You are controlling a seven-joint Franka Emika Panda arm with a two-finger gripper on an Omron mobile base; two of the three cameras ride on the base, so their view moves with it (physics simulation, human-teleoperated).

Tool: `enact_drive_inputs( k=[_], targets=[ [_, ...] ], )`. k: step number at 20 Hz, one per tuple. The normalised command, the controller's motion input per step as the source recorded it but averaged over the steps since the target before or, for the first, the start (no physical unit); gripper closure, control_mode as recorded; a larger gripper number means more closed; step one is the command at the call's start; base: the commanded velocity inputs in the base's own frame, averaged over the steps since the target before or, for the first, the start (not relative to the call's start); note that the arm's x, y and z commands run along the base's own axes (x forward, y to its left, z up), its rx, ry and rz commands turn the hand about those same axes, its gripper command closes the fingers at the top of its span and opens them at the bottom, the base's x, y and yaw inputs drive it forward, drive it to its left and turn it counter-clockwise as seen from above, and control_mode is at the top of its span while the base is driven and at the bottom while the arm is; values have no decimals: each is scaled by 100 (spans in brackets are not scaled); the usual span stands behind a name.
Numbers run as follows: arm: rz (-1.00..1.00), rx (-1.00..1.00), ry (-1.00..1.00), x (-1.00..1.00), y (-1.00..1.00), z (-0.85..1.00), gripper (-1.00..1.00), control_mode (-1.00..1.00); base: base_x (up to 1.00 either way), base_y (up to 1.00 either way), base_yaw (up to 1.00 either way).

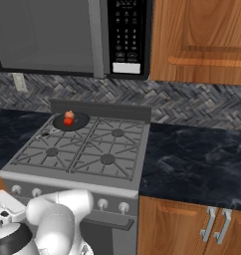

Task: Place the pan on the rear left burner on the stove. Then place the tomato and the onion in the pan and turn on the rear left burner.

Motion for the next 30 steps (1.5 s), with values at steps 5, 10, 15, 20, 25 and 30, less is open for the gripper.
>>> enact_drive_inputs(
  k=[5,10,15,20,25,30],
  targets=[
    [1,0,0,11,0,-30,-100,-100,0,0,0],
    [2,0,0,14,-1,-21,-100,-100,0,0,0],
    [3,0,0,22,0,-17,-100,-100,0,0,0],
    [4,0,0,23,0,-28,-100,-100,0,0,0],
    [4,0,0,16,0,-27,-100,-100,0,0,0],
    [5,0,0,11,0,-22,-100,-100,0,0,0]
  ],
)
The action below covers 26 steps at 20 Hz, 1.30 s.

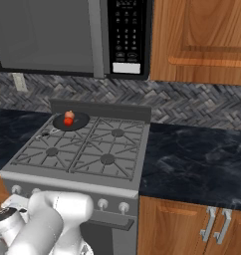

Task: Place the pan on the rear left burner on the stove. Then place the tomato and the onion in the pan and turn on the rear left burner.

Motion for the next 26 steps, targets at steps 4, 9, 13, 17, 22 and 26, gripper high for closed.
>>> enact_drive_inputs(
  k=[4,9,13,17,22,26],
  targets=[
    [6,1,0,9,0,-17,-100,-100,0,0,0],
    [6,3,0,13,0,-11,-100,-100,0,0,0],
    [5,4,0,17,1,-5,-100,-100,0,0,0],
    [4,3,0,4,1,0,-100,-100,0,0,0],
    [4,3,0,7,2,-5,-100,-100,0,0,0],
    [3,3,0,11,1,-2,-100,-100,0,0,0]
  ],
)
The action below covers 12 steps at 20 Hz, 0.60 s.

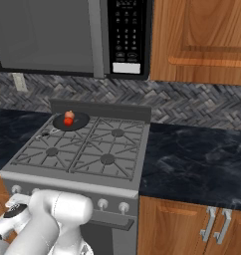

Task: Place the pan on the rear left burner on the stove. Then place the tomato and the onion in the pan and turn on the rear left burner.

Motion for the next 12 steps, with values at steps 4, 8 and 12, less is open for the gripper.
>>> enact_drive_inputs(
  k=[4,8,12],
  targets=[
    [3,1,0,3,6,0,100,-100,0,0,0],
    [3,0,0,0,2,0,100,-100,0,0,0],
    [3,0,0,0,0,0,100,-100,0,0,0]
  ],
)
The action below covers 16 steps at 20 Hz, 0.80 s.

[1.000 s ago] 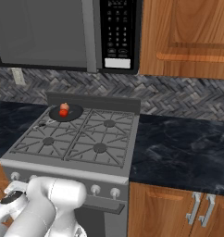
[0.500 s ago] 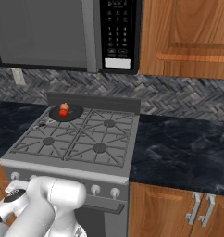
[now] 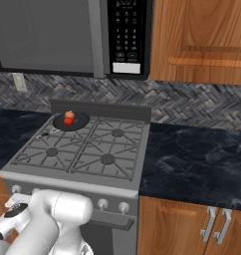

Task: Place the pan on the rear left burner on the stove. Then place the tomato and the onion in the pan and turn on the rear left burner.

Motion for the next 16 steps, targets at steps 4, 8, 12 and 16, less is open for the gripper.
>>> enact_drive_inputs(
  k=[4,8,12,16],
  targets=[
    [5,-3,0,0,0,0,100,-100,0,0,0],
    [6,-24,0,0,5,9,100,-100,0,0,0],
    [3,-38,0,3,19,32,100,-100,0,0,0],
    [1,-43,0,10,23,36,100,-100,0,0,0]
  ],
)
